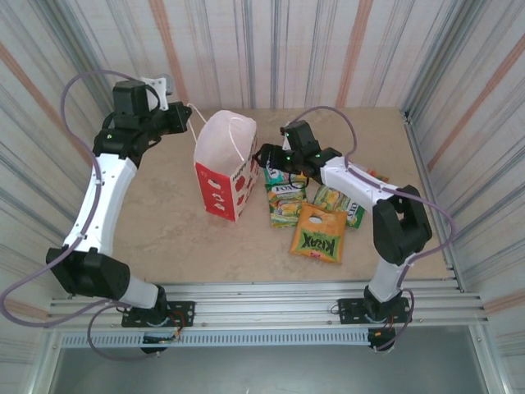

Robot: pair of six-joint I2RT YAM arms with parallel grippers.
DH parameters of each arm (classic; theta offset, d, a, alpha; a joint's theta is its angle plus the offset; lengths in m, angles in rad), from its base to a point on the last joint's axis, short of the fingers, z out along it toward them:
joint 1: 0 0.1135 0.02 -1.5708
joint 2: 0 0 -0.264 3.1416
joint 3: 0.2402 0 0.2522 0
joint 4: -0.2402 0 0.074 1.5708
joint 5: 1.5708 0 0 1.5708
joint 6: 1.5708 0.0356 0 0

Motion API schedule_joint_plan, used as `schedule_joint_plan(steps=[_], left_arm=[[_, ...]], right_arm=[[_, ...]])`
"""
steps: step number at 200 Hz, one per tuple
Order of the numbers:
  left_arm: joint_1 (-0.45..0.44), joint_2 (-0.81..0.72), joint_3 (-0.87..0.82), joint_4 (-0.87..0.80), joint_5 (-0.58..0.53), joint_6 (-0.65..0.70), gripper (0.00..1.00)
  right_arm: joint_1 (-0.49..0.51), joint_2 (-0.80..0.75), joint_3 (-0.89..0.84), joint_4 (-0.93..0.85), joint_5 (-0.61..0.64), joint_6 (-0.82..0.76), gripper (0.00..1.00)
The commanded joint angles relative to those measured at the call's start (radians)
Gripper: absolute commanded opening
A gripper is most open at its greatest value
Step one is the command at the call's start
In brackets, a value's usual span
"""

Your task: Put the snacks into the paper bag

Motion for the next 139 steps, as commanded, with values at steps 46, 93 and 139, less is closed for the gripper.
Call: schedule_joint_plan(steps=[46,93,139], left_arm=[[0.034,-0.157,-0.053,-0.135,-0.149,0.031,0.18],[0.063,-0.201,-0.09,-0.19,-0.181,0.02,0.59],[0.069,-0.317,-0.139,-0.236,-0.156,0.034,0.69]], right_arm=[[0.043,0.13,0.166,0.006,-0.002,-0.027,0.97],[0.047,0.103,0.178,-0.028,0.029,-0.034,0.97],[0.012,-0.015,0.134,-0.155,-0.021,-0.074,0.92]])
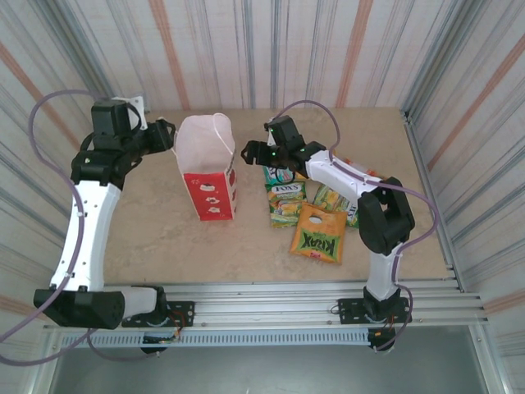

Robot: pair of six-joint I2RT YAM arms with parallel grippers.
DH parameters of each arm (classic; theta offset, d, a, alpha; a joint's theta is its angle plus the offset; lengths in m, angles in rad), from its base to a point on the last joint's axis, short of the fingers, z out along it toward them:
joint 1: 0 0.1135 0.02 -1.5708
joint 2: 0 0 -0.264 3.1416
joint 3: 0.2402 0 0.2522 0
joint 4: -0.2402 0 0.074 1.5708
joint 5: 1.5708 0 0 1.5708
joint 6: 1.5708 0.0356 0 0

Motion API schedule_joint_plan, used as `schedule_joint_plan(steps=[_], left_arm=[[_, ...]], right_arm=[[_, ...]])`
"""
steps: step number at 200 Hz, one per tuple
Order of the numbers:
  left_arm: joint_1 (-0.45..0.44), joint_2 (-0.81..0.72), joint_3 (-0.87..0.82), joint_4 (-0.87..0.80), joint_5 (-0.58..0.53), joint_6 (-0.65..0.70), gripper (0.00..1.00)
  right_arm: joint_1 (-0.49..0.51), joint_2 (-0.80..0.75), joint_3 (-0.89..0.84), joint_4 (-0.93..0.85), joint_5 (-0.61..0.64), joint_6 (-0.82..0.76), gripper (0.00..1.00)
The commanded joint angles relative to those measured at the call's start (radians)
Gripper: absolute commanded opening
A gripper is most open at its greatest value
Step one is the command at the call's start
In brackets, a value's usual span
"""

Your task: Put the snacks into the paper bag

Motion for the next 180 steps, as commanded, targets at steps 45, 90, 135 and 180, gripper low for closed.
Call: schedule_joint_plan(steps=[45,90,135,180], left_arm=[[0.066,-0.279,-0.225,0.029,0.208,-0.05,0.78],[0.07,-0.432,-0.458,0.079,0.266,-0.09,0.78],[0.069,-0.532,-0.644,0.181,0.388,-0.157,0.75],[0.069,-0.587,-0.7,0.174,0.392,-0.149,0.75]], right_arm=[[-0.138,-0.285,-0.197,-0.193,-0.166,-0.043,0.92],[-0.353,-0.433,-0.385,-0.185,-0.281,-0.031,0.86],[-0.464,-0.506,-0.468,-0.362,-0.332,-0.087,0.75],[-0.541,-0.775,-0.721,-0.47,-0.323,0.022,0.75]])
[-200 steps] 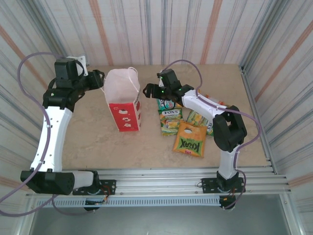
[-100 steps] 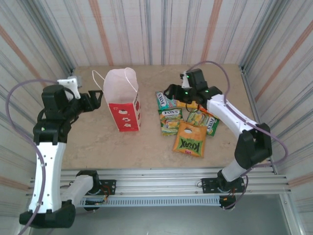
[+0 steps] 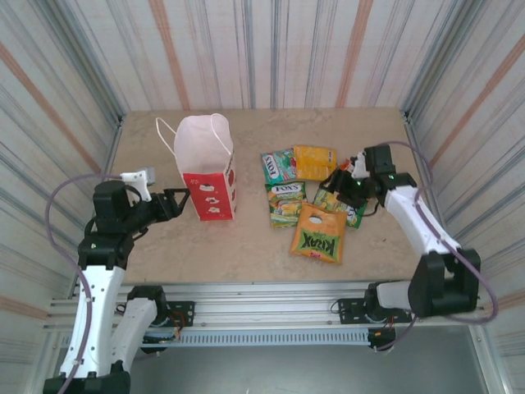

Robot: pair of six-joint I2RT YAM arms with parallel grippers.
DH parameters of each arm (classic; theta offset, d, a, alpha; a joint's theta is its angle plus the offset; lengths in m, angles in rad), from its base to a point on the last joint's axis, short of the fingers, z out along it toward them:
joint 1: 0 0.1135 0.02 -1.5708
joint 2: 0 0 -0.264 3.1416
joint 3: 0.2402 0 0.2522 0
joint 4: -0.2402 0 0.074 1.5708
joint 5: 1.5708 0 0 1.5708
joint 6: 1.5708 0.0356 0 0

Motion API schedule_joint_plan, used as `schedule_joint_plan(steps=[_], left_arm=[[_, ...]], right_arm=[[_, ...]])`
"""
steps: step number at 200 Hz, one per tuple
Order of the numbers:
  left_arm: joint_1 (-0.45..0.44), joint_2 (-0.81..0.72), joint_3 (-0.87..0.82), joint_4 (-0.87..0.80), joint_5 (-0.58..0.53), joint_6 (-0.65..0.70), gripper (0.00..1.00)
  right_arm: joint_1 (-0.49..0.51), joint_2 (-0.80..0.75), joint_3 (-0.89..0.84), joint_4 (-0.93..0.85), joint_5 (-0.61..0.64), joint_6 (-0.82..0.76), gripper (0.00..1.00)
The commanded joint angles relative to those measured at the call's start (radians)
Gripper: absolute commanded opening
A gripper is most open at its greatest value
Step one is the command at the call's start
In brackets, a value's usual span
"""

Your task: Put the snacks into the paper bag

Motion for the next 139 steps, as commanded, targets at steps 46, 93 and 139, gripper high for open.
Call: schedule_joint_plan(steps=[46,93,139], left_arm=[[0.005,-0.045,-0.058,0.057,0.007,-0.041,0.74],[0.005,-0.034,-0.045,0.035,-0.016,-0.034,0.73],[0.003,-0.034,-0.039,0.033,-0.022,-0.035,0.73]], right_arm=[[0.016,-0.25,-0.284,-0.083,0.132,0.152,0.74],[0.017,-0.205,-0.387,0.184,0.187,0.155,0.74],[0.017,-0.049,-0.39,0.328,0.172,0.089,0.74]])
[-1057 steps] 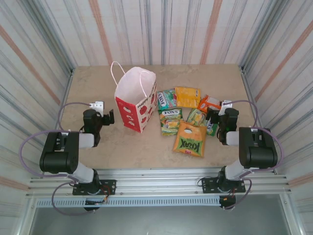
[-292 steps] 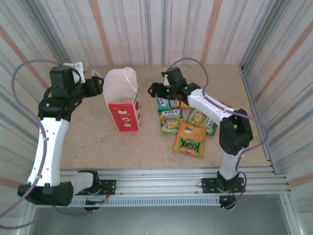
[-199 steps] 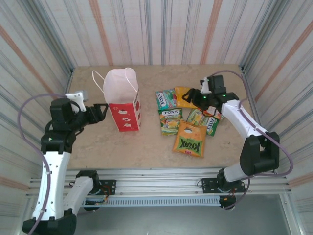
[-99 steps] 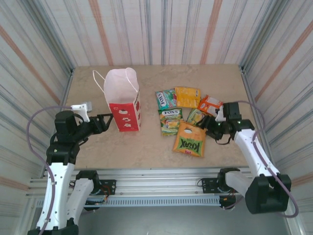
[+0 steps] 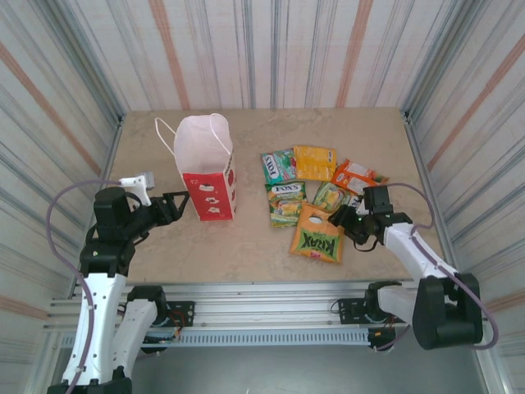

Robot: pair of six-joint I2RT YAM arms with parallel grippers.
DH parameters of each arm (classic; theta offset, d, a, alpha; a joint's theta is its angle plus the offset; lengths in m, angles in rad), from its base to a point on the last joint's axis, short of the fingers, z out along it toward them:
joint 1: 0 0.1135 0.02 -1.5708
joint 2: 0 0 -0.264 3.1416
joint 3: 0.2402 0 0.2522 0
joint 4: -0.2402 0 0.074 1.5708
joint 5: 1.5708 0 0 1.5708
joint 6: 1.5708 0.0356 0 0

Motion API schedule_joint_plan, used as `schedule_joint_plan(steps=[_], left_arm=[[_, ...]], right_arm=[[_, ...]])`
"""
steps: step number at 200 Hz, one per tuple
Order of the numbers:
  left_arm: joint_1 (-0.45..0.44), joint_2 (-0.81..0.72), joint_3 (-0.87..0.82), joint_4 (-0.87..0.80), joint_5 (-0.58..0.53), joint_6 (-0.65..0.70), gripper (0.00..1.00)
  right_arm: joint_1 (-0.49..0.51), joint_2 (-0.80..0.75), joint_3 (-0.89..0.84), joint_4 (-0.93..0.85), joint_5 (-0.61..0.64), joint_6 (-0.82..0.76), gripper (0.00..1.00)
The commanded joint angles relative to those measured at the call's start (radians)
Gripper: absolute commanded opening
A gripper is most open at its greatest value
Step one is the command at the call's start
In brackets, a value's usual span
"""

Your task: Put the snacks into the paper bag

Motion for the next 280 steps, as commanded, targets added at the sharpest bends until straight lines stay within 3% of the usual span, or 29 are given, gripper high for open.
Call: schedule_joint_plan(steps=[1,40,96,134,181,210,226,250,280], left_arm=[[0.004,0.0,0.014,0.002,-0.011,-0.002,0.73],[0.005,0.0,0.014,-0.002,-0.019,0.009,0.73],[0.004,0.022,0.028,-0.013,-0.01,0.028,0.72],[0.004,0.019,0.037,-0.009,0.009,0.051,0.71],[-0.019,-0.009,0.019,0.102,0.162,0.132,0.68],[-0.072,-0.028,-0.027,0.213,0.222,0.153,0.67],[-0.121,-0.023,-0.033,0.214,0.222,0.185,0.66],[-0.183,-0.012,-0.033,0.196,0.17,0.215,0.66],[-0.229,0.01,-0.038,0.189,0.133,0.228,0.64]], right_arm=[[0.006,0.058,-0.005,0.104,0.016,-0.043,0.74],[0.018,0.127,-0.018,0.154,0.035,-0.083,0.67],[0.025,0.156,-0.04,0.158,0.062,-0.128,0.33],[0.03,0.076,-0.041,0.155,0.062,-0.128,0.14],[0.039,-0.066,-0.034,0.15,0.039,-0.128,0.0],[0.056,-0.146,-0.008,0.15,-0.004,-0.136,0.0],[0.071,-0.212,0.006,0.122,0.047,-0.15,0.0],[0.058,-0.245,0.02,0.021,0.095,-0.151,0.35],[0.062,-0.206,0.023,-0.112,0.084,-0.122,0.51]])
